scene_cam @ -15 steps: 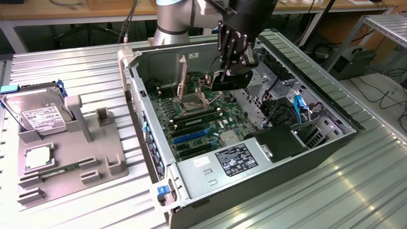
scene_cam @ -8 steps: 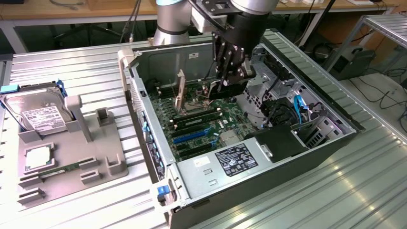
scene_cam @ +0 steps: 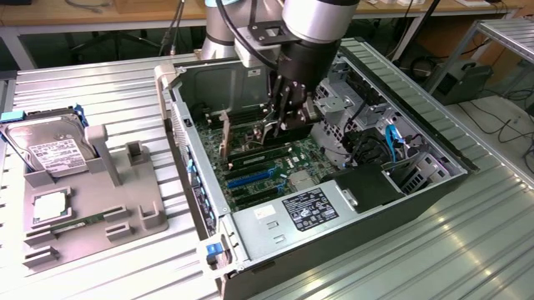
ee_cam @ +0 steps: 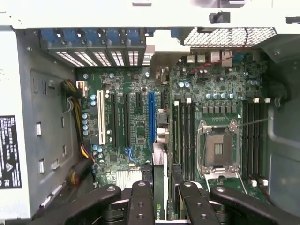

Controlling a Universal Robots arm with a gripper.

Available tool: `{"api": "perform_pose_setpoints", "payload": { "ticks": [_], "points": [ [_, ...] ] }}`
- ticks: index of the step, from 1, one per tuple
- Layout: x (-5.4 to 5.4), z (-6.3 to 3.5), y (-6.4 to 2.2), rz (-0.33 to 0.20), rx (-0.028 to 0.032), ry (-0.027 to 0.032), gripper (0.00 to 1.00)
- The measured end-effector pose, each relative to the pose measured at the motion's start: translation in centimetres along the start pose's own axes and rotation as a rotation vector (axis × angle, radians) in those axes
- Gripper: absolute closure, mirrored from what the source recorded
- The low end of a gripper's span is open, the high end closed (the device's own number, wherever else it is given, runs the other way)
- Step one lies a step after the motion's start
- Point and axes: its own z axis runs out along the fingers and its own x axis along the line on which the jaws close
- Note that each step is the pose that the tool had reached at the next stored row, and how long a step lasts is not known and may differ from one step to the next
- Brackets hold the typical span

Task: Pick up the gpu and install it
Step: 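Insert the gpu into the slot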

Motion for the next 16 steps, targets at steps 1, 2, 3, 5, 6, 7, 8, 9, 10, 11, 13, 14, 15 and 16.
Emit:
{"api": "perform_pose_setpoints", "payload": {
  "ticks": [1, 2, 3, 5, 6, 7, 8, 9, 10, 11, 13, 14, 15, 16],
  "points": [
    [0.1, 0.21, 0.26, -0.001, -0.0001, 0.0000, 0.74],
    [0.2, 0.50, 0.65, -0.003, -0.0002, 0.0001, 0.74],
    [0.2, 0.78, 1.01, -0.005, -0.0003, 0.0001, 0.74],
    [0.3, 1.20, 1.32, -0.006, -0.0004, 0.0001, 0.74],
    [0.3, 1.39, 1.38, -0.006, -0.0004, 0.0000, 0.74],
    [0.4, 1.65, 1.45, -0.006, -0.0005, 0.0002, 0.74],
    [0.4, 1.81, 1.48, -0.006, -0.0005, 0.0002, 0.74],
    [0.4, 1.99, 1.53, -0.006, -0.0005, 0.0002, 0.74],
    [0.4, 2.18, 1.58, -0.006, -0.0006, 0.0002, 0.74],
    [0.5, 2.49, 1.65, -0.006, -0.0005, 0.0001, 0.74],
    [0.5, 2.89, 1.77, -0.006, -0.0005, 0.0002, 0.74],
    [0.5, 3.07, 1.83, -0.006, -0.0005, 0.0001, 0.74],
    [0.6, 3.26, 1.91, -0.006, -0.0005, 0.0001, 0.74],
    [0.6, 3.45, 1.99, -0.006, -0.0004, 0.0001, 0.74]
  ]
}}
